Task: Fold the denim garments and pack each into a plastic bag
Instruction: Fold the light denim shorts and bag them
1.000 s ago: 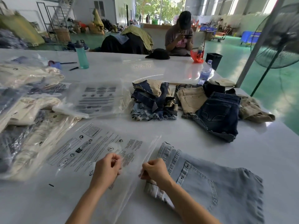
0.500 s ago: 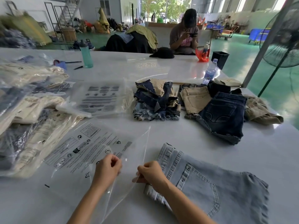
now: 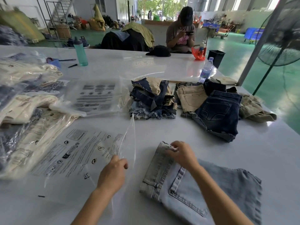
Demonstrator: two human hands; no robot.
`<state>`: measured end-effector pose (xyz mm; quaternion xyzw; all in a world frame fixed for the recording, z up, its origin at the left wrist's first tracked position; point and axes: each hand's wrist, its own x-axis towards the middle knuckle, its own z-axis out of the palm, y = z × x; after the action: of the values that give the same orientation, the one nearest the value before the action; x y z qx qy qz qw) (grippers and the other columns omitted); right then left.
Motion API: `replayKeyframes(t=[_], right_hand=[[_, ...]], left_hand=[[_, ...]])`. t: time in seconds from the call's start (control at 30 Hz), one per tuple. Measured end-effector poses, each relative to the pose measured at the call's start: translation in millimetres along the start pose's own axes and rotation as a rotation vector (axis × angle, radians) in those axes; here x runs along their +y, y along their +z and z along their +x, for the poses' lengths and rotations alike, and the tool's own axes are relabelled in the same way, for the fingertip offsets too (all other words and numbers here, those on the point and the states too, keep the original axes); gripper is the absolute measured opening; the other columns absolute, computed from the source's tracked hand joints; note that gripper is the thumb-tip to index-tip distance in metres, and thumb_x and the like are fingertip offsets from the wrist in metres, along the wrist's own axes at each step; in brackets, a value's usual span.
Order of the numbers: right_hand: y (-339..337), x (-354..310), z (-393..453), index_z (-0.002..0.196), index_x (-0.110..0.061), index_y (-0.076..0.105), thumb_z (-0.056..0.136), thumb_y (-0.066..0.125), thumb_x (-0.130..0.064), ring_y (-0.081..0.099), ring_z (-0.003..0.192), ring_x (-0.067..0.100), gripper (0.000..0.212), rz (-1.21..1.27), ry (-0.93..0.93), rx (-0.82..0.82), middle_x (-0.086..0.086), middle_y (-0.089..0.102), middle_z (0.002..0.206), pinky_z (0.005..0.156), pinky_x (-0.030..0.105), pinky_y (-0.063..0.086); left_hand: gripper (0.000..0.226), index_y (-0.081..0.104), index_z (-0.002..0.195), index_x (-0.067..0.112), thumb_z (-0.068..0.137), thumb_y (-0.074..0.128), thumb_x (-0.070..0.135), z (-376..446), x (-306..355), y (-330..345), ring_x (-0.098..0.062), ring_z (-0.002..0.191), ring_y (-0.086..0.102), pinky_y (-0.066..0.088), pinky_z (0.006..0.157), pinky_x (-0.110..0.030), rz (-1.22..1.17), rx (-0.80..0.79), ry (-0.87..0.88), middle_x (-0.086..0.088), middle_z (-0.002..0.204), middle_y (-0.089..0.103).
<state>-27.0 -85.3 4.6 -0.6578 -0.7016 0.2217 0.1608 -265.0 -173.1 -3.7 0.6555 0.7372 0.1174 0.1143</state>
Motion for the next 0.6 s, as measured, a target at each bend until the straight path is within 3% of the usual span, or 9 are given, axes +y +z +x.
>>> replayKeyframes(t=[0.07,0.13,0.2,0.27,0.33,0.43,0.5,0.6], right_hand=[[-20,43,9,0.126,-0.022,0.054,0.072,0.070,-0.062,0.051,0.112,0.021,0.069,-0.311,0.100,-0.181,0.000,0.056,0.123,0.089,0.034,0.044],[-28,65,12,0.126,-0.021,0.051,0.063,0.074,-0.066,0.050,0.112,0.022,0.080,-0.437,0.124,-0.341,0.001,0.056,0.124,0.091,0.035,0.045],[-30,69,16,0.119,-0.018,0.054,0.057,0.083,-0.057,0.055,0.103,0.021,0.079,-0.423,0.084,-0.432,0.002,0.061,0.116,0.087,0.033,0.048],[-30,62,15,0.108,-0.017,0.059,0.056,0.087,-0.045,0.059,0.094,0.021,0.065,-0.425,0.008,-0.482,0.002,0.065,0.108,0.077,0.028,0.045],[-30,53,3,0.102,-0.020,0.061,0.063,0.081,-0.037,0.060,0.092,0.023,0.047,-0.464,-0.122,-0.374,0.002,0.065,0.104,0.068,0.027,0.042],[-24,48,-47,0.093,-0.021,0.062,0.068,0.074,-0.022,0.059,0.077,0.024,0.028,-0.606,-0.497,0.073,0.004,0.059,0.093,0.056,0.030,0.044],[-17,48,-90,0.094,-0.026,0.065,0.060,0.076,-0.036,0.061,0.074,0.023,0.037,-0.570,-0.576,0.171,0.002,0.062,0.092,0.056,0.032,0.047],[-8,54,-140,0.118,-0.029,0.065,0.049,0.056,-0.083,0.069,0.089,0.025,0.087,-0.573,-0.379,-0.009,0.005,0.069,0.105,0.060,0.037,0.053]], left_hand=[[0.024,0.056,0.097,0.020,0.097,0.036,0.033,4,15,12,-0.015,0.083,0.055,0.039,0.064,-0.027,0.040,-0.055,0.004,0.001,0.111,0.053],[0.046,0.054,0.099,0.020,0.090,0.038,0.062,10,31,30,-0.011,0.086,0.053,0.041,0.067,-0.025,0.057,-0.161,0.017,0.002,0.109,0.053],[0.073,0.055,0.110,0.015,0.076,0.044,0.079,15,43,43,-0.013,0.090,0.057,0.047,0.069,-0.024,0.069,-0.244,-0.014,0.000,0.112,0.053],[0.084,0.058,0.111,0.008,0.068,0.053,0.080,20,50,46,-0.018,0.092,0.063,0.052,0.069,-0.027,0.084,-0.312,-0.068,-0.004,0.113,0.059],[0.079,0.062,0.106,0.005,0.068,0.061,0.075,24,52,46,-0.023,0.095,0.066,0.053,0.073,-0.031,0.049,-0.347,-0.102,-0.008,0.108,0.066],[0.039,0.064,0.103,0.005,0.083,0.068,0.039,27,53,47,-0.025,0.094,0.066,0.052,0.074,-0.031,0.025,-0.344,-0.119,-0.010,0.103,0.067],[0.019,0.064,0.104,0.001,0.089,0.054,0.006,27,54,51,-0.025,0.094,0.065,0.049,0.072,-0.025,0.050,-0.306,-0.122,-0.012,0.106,0.065],[0.024,0.064,0.101,-0.001,0.086,0.046,-0.004,26,55,54,-0.028,0.096,0.065,0.047,0.074,-0.025,0.058,-0.312,-0.126,-0.016,0.104,0.064]])
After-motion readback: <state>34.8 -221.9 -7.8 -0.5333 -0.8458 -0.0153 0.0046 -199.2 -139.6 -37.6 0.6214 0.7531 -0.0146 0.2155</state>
